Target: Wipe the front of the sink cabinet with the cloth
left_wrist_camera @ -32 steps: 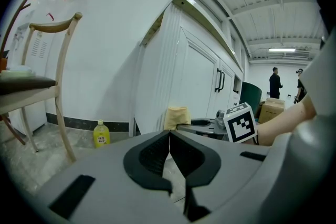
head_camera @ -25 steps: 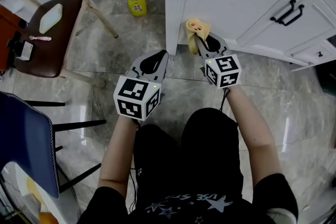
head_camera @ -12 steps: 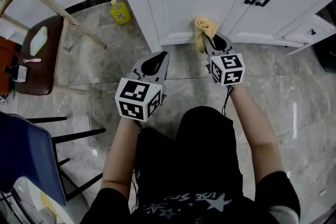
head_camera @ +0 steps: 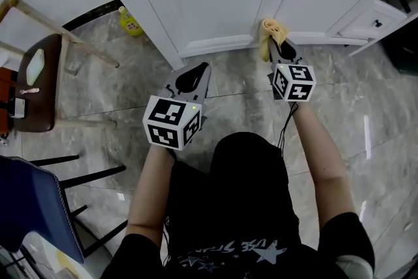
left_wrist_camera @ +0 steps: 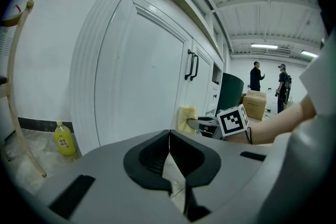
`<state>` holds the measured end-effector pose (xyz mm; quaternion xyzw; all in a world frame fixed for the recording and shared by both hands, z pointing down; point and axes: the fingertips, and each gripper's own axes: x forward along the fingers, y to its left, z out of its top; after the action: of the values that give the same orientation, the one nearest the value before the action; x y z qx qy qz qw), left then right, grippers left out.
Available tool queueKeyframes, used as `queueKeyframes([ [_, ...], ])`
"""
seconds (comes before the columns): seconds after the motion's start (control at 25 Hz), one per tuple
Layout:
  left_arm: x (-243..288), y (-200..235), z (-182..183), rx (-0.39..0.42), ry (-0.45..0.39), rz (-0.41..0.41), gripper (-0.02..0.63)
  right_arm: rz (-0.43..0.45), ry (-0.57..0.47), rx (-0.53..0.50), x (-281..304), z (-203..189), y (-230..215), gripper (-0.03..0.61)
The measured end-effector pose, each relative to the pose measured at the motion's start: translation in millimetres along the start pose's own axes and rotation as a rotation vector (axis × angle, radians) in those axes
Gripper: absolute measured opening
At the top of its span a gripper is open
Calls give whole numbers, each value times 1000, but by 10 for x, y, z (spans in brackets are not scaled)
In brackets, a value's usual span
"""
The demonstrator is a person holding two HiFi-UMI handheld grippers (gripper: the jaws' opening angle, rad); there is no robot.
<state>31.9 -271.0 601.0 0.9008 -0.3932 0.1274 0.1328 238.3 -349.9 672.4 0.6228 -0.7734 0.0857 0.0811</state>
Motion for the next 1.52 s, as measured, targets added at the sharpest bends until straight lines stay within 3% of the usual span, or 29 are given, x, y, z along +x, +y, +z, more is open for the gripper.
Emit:
queueKeyframes([
  [0.16,60,-21,-14,-8,-8,-9,18,-17,3,0,-62,-36,-85,63],
  [0.28,29,57,-95,-24,-3,3,18,20,6,-6,-66,-44,90,63],
  [0.68,-409,706,-441,-70,24,107,18,343,60,-136,287,-239,1677,63],
  [1.0,-753,1209,-603,-117,13,182,18,462,124,-232,678,-535,2501,63],
  [1.24,-800,1284,-718,-123,35,189,18,439,153,-228,827,-639,2581,63],
  [1.52,-619,1146,-643,-99,40,164,18,371,147,-187,759,-651,2115,63],
])
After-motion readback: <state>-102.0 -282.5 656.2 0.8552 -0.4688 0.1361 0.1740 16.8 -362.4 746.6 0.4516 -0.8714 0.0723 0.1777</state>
